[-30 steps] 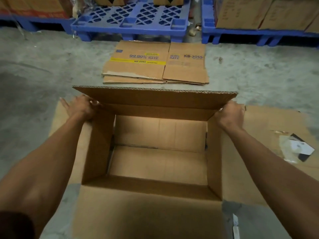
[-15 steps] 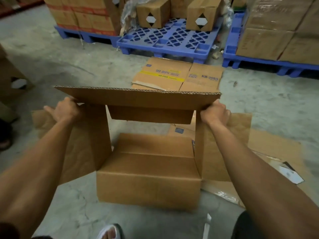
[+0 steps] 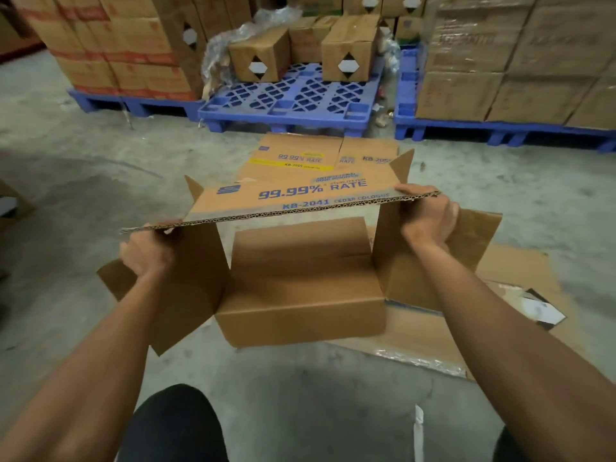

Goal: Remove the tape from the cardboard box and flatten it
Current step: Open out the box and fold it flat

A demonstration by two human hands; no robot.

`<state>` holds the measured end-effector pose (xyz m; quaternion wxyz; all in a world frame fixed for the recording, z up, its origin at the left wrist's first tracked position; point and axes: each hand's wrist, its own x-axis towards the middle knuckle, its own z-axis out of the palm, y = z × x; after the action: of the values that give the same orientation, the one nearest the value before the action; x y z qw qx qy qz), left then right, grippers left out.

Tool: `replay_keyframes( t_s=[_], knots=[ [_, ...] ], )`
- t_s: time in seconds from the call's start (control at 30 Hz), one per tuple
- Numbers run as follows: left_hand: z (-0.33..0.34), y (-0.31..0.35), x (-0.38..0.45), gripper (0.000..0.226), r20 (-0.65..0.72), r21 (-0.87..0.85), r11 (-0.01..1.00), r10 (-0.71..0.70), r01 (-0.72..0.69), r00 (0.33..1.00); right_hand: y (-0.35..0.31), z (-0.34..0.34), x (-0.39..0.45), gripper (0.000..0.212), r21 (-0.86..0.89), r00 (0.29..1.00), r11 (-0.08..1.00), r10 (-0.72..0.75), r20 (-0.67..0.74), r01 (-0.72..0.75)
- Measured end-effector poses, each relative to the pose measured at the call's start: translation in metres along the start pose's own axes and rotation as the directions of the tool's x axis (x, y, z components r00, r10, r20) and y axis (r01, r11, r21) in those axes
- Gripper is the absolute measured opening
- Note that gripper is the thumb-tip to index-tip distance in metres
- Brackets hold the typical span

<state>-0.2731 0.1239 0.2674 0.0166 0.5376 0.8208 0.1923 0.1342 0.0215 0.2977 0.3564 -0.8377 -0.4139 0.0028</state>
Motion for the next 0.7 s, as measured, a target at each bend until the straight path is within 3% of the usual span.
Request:
replay_keyframes(
  t_s=[0.13,0.4,0.53,0.7],
  knots=[
    [-0.001,-0.003,0.016,0.027,0.013,0.027,0.998,0.055,-0.055,0.998,-0.008,-0.006,-0.002,0.022,-0.169,0.997,0.985,0.056,0.062,-0.045],
    [-0.039,0.002,0.041,0.031,0.027,0.014,0.998,0.059,-0.059,0.998,-0.044,-0.005,0.007,0.022,-0.204,0.999,0.979,0.023,0.046,-0.013],
    [-0.019,-0.012,0.022,0.028,0.055,-0.049,0.998,0.038,-0.035,0.998,-0.037,0.004,-0.005,0.021,-0.196,0.999,0.980,0.038,0.034,-0.030],
    [0.038,-0.052,-0.019,0.021,0.242,-0.157,0.985,-0.033,0.073,0.970,0.013,0.036,-0.044,0.028,-0.180,0.967,0.971,0.188,0.171,-0.156]
  ],
)
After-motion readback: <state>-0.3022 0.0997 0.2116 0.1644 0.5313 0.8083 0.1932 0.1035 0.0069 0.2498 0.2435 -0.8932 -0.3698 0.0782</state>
